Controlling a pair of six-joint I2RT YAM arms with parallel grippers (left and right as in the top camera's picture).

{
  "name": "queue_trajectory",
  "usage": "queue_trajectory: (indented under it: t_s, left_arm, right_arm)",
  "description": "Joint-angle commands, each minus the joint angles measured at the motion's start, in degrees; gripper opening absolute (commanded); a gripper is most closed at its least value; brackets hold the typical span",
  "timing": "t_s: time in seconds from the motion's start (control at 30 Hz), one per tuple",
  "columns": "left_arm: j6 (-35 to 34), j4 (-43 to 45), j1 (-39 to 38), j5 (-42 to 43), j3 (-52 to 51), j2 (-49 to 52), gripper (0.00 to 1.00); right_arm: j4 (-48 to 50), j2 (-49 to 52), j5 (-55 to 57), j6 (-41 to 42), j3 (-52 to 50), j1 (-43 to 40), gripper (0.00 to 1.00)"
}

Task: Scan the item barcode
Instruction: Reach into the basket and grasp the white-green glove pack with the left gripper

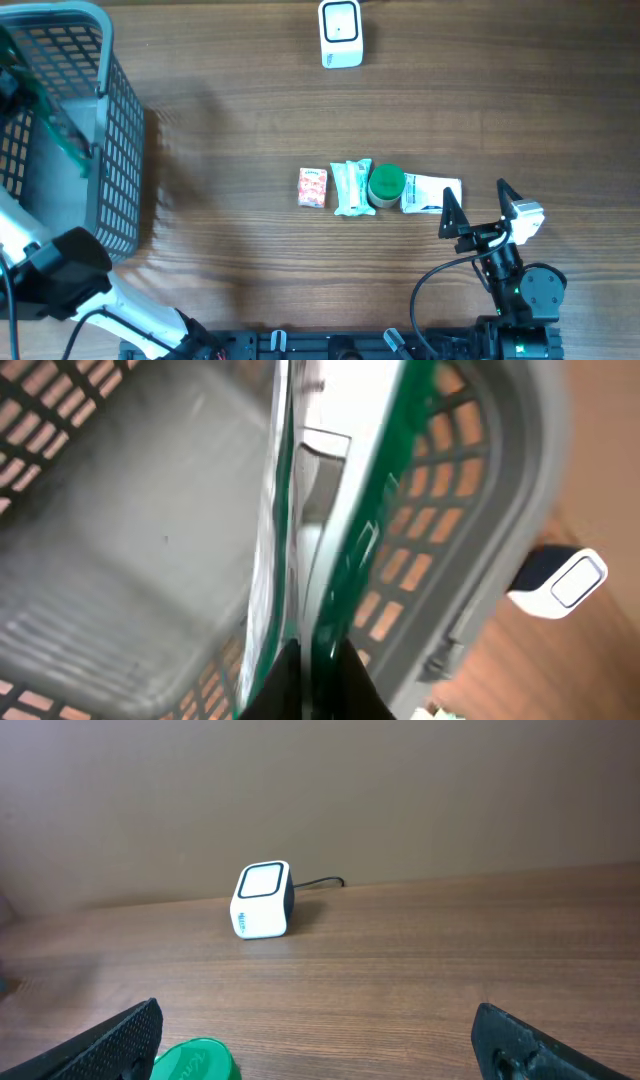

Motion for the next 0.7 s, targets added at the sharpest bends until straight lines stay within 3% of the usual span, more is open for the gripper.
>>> queue_trajectory:
  t_s: [0.0,0.43,0.5,0.57,0.6,0.67]
  left_arm:
    - [-1.99,1.18,-0.48,-0.22,1.81,-4.59,0.04]
    - [-4.72,-0.61,-0.52,-3.04,1.81,-4.72,0.04]
    - [-8.17,-1.07,-0.52,-7.56,1.77,-4.66,0.08]
    - [-11.19,-2.49,-0.52,-14.01,1.7,-4.15,0.84]
    - [-11.17,-2.56,-0.52,-16.09,1.7,-3.63,1.0]
    - [-11.08,-2.54,-0.52,-19.06,0.07,-1.79,1.0]
  right_arm:
    - [0.11,-0.24,0.59,0.39,-0.04,0.28,1.0]
    - [0.11,-0.24,0.59,0.42,-0.04,0.28,1.0]
    - [0.11,-0.24,0.59,0.39,-0.04,0.28,1.0]
    - [0.11,-0.24,0.59,0.42,-0.04,0.28,1.0]
    - [0.11,-0.24,0.59,0.39,-0.04,0.28,1.0]
    - [0.11,-0.24,0.59,0.42,-0.04,0.28,1.0]
